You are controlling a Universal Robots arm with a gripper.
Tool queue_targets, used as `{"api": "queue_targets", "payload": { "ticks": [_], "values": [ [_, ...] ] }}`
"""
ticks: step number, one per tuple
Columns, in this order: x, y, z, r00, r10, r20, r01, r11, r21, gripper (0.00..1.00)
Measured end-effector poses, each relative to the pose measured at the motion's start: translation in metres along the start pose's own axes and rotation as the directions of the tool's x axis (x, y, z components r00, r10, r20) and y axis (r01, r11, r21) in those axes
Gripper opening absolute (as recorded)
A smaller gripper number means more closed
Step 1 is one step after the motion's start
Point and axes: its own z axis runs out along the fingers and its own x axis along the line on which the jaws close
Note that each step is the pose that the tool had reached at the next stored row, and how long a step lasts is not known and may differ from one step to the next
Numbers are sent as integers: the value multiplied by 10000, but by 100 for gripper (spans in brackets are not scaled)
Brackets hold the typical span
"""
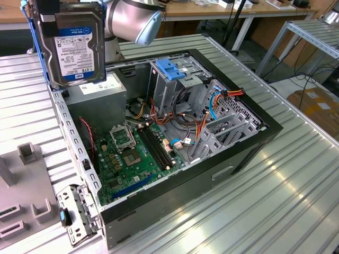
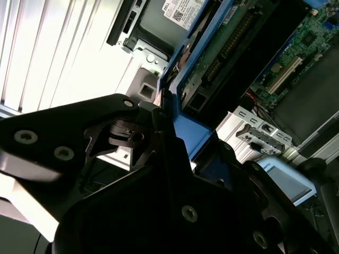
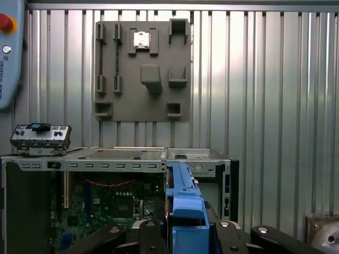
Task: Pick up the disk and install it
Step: 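Pick up the disk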
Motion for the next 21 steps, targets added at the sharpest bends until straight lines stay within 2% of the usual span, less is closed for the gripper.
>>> {"api": "queue_targets", "payload": {
  "ticks": [3,9,13,21],
  "values": [
    [27,-24,3,10000,0,0,0,10000,0,37],
    [134,-69,12,10000,0,-18,0,10000,1,37],
    [159,-180,18,10000,-1,-51,1,10000,0,37],
    [171,-473,31,10000,0,-69,0,10000,0,37]
  ]
}}
